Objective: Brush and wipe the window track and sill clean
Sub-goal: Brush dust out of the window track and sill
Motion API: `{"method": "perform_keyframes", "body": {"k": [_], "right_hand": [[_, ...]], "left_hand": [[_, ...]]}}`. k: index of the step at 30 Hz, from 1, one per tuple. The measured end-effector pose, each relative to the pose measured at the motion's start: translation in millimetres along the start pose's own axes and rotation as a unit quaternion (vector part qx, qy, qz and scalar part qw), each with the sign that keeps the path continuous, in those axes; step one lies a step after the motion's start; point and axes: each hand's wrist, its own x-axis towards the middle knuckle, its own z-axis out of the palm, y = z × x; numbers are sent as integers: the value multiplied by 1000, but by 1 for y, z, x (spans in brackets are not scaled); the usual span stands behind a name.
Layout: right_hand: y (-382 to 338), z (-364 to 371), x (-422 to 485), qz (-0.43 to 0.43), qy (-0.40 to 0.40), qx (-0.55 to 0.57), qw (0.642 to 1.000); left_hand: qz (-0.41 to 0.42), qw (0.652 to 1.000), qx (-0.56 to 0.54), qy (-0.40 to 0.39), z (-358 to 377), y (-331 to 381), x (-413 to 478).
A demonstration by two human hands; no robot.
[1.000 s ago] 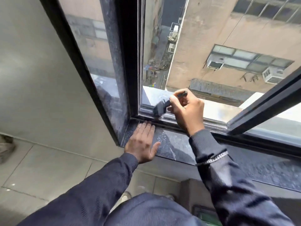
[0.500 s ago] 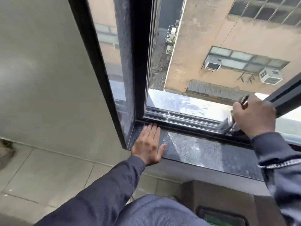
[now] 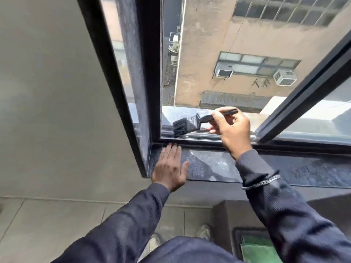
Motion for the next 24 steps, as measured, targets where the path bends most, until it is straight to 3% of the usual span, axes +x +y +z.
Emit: {"method": "perform_keyframes", "body": {"k": [3, 7, 9, 12, 16, 21, 24], "right_hand": [[5, -55, -10, 37, 58, 77, 995], [19, -132, -28, 100, 136, 129, 977], [33, -164, -32, 133, 153, 148, 968], [55, -210, -35, 161, 172, 160, 959], [86, -262, -34, 192, 194, 166, 948], [114, -315, -15, 269, 198, 148, 931], [126, -325, 0, 308, 202, 104, 924]], "left_hand": [[-9, 995, -94, 39, -5, 4, 0], [-30, 962, -253, 104, -17, 46, 13], [-58, 925, -370, 60, -19, 90, 27], [-128, 842, -522, -55, -14, 156, 50], [-182, 821, -526, -130, 11, 213, 66], [-255, 806, -514, -145, 42, 265, 75], [-273, 828, -468, -146, 60, 288, 80]]}}
